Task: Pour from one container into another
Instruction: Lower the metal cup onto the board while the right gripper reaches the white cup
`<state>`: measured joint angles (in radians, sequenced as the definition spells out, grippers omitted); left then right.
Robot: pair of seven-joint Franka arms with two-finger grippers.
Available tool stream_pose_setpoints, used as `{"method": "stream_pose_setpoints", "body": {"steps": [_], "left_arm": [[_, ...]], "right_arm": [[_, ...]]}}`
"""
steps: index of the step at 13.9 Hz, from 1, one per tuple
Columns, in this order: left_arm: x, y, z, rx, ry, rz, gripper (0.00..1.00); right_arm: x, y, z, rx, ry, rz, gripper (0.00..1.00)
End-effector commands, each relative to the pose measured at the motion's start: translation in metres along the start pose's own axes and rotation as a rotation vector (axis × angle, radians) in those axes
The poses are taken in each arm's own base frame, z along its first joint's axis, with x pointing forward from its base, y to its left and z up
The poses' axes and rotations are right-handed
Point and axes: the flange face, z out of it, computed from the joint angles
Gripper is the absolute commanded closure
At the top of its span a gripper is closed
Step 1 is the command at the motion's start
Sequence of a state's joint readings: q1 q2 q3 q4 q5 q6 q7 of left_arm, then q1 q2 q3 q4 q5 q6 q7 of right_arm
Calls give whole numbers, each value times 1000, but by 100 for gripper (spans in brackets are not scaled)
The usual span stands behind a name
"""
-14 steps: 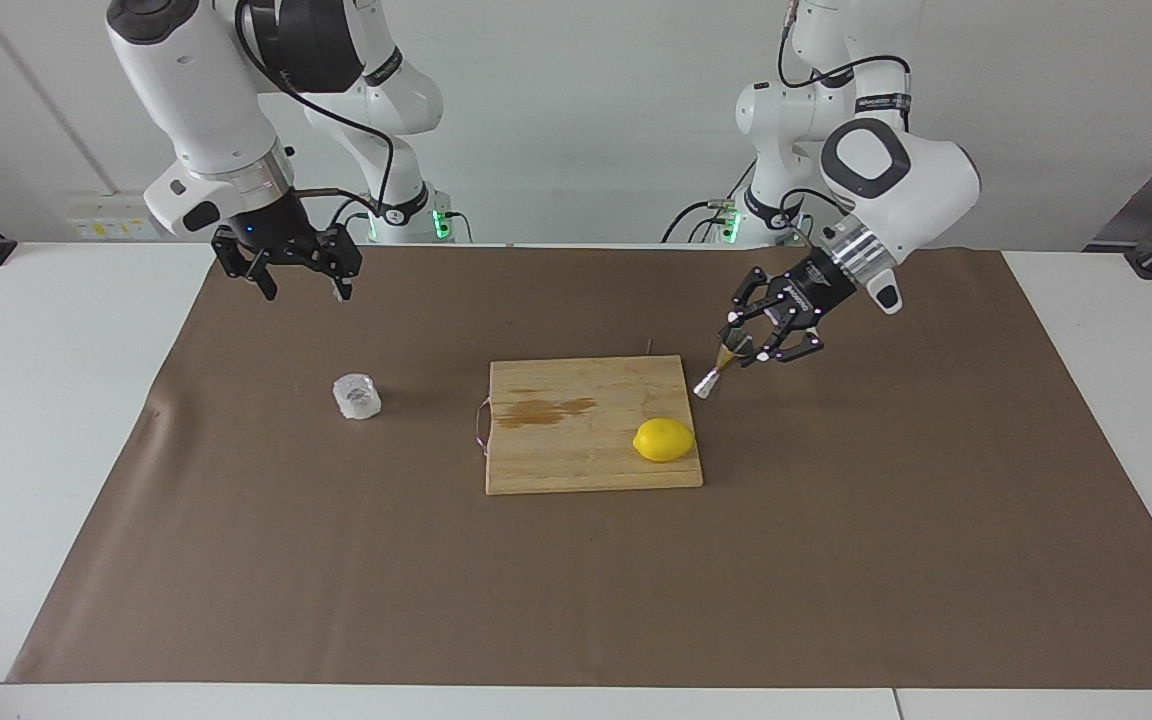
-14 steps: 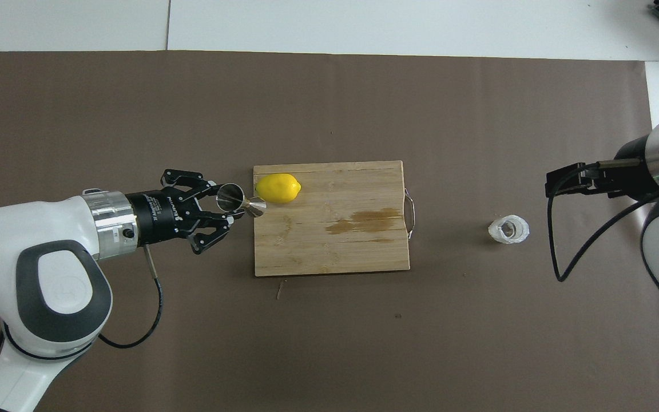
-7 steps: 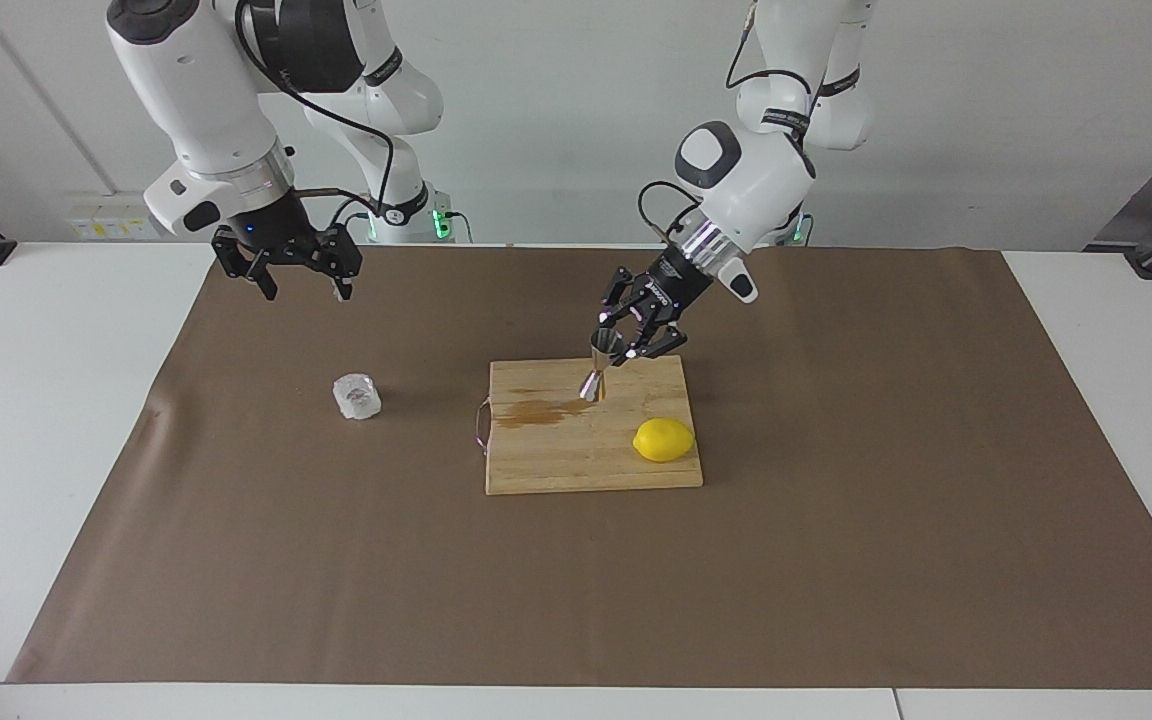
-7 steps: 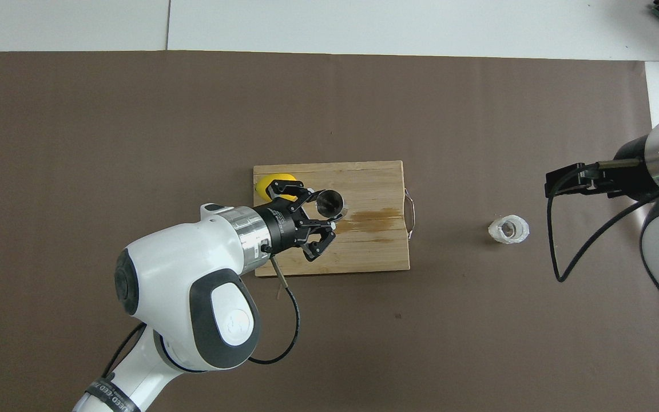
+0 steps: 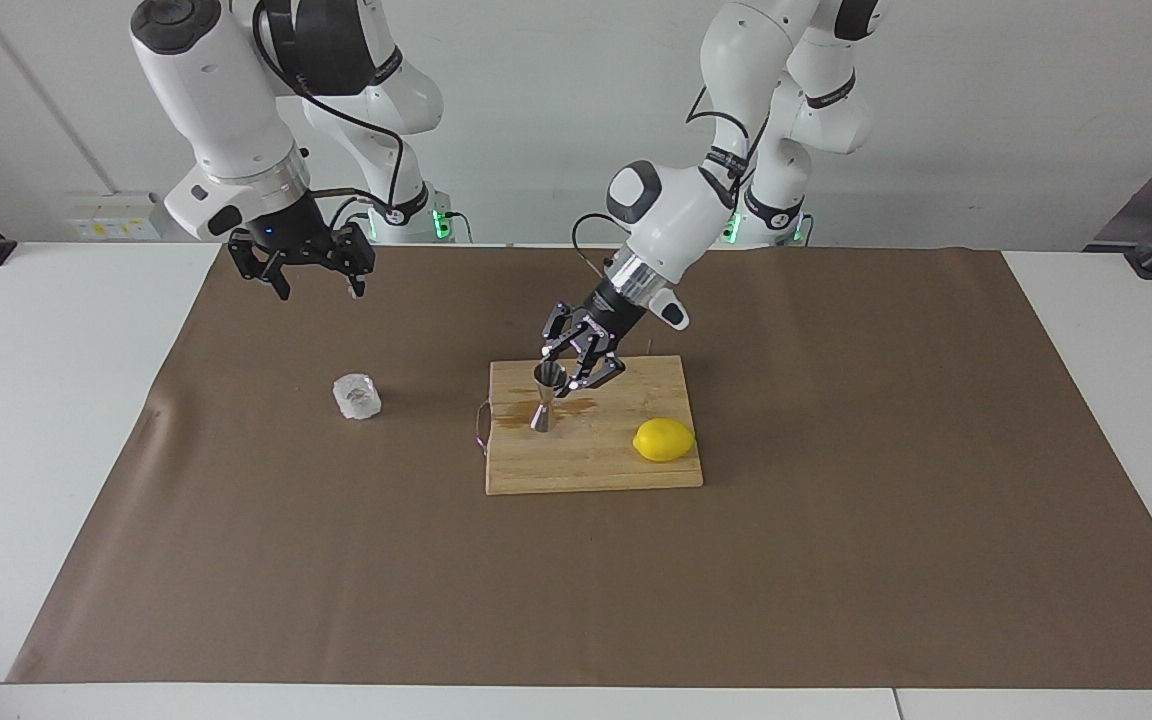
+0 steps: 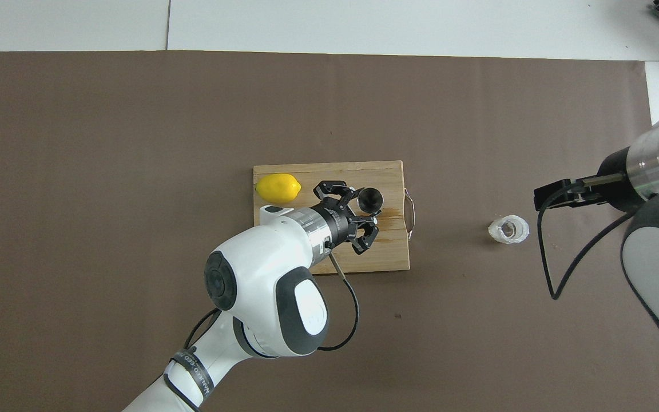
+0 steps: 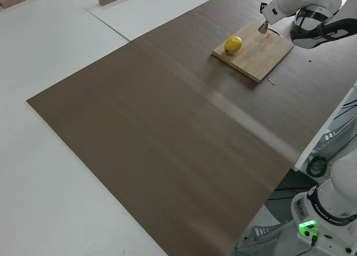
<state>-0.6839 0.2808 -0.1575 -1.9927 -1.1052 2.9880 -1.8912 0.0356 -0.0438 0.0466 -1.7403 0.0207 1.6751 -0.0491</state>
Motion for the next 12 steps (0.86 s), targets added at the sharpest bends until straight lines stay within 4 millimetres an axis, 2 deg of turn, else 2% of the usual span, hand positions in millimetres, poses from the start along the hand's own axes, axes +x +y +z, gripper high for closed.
{"method": "stream_pose_setpoints", "body": {"steps": [1, 4, 6, 10, 11, 12], "left_arm": [[-1, -3, 6, -22, -10, -20, 100], [2, -7, 8, -16, -2, -8, 100], [3, -12, 10, -10, 3, 3, 100], [8, -15, 17, 6, 18, 17, 88], [9, -15, 17, 7, 19, 22, 81], [9, -15, 17, 9, 20, 29, 40]], "right_arm": [[-18, 7, 13, 21, 28, -148, 0], [-24, 11, 26, 22, 14, -351, 0], [-23, 28, 39, 15, 33, -488, 0], [-20, 50, 65, -11, 68, -828, 0], [-20, 52, 75, 7, 70, -879, 0], [-20, 55, 84, 16, 99, -905, 0]]}}
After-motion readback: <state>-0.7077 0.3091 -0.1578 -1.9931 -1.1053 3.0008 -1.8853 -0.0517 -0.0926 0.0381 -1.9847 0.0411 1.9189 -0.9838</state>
